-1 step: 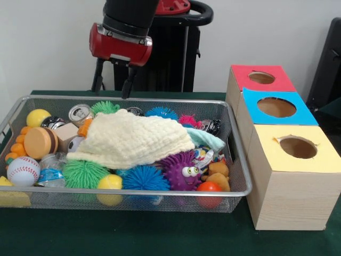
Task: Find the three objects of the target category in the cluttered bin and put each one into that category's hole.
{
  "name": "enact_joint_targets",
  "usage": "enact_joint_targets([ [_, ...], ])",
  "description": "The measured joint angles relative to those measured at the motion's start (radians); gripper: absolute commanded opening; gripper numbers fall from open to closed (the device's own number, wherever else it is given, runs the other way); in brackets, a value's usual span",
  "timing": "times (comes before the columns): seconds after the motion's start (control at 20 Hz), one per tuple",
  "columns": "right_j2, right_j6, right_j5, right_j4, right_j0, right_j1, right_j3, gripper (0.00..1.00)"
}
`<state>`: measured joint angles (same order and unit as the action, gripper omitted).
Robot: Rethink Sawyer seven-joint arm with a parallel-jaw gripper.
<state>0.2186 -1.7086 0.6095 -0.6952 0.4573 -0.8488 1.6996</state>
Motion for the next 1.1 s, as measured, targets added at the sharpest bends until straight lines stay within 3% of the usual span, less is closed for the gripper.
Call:
enact_joint_targets([
  [0.7,0.0,0.0,0.0,0.007,-0.002,0.007,-0.008,1.0],
  [0.8,0.005,0.0,0.0,0.027,0.001,0.007,-0.006,1.0],
  [1.1,0.047,0.0,-0.003,0.181,0.023,0.003,0.011,1.0],
])
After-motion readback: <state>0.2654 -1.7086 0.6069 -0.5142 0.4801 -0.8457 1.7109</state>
